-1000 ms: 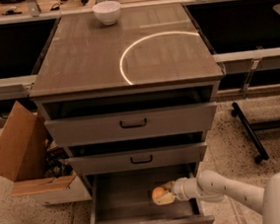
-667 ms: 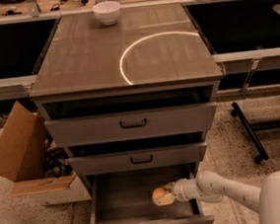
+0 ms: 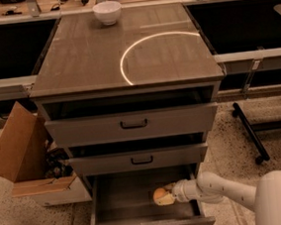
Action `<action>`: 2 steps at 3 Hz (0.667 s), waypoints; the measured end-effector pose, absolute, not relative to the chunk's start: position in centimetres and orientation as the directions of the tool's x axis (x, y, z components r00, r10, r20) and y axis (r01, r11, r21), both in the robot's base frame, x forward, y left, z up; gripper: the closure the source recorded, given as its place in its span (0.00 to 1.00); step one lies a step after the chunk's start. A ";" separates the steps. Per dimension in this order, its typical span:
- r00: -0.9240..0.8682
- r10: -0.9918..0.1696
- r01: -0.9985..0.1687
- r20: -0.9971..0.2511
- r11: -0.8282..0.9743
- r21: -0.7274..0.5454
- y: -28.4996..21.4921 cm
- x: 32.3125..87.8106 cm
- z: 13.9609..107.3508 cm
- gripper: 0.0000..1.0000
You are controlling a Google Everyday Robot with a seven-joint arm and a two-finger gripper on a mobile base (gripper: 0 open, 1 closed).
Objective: Place orange into bottom drawer
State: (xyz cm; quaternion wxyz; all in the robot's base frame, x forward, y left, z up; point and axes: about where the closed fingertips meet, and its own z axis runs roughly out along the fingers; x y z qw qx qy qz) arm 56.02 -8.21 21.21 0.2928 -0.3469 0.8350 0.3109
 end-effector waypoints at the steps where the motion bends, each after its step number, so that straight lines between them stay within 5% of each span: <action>1: -0.589 -0.398 -0.762 -0.703 0.564 0.318 -8.2 56.3 20.9 0.27; 2: -0.586 -0.387 -0.762 -0.712 0.561 0.323 -8.4 56.2 21.1 0.04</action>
Offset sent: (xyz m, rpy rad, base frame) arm 0.0035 -0.0100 0.0017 0.0288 -0.0106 -0.0092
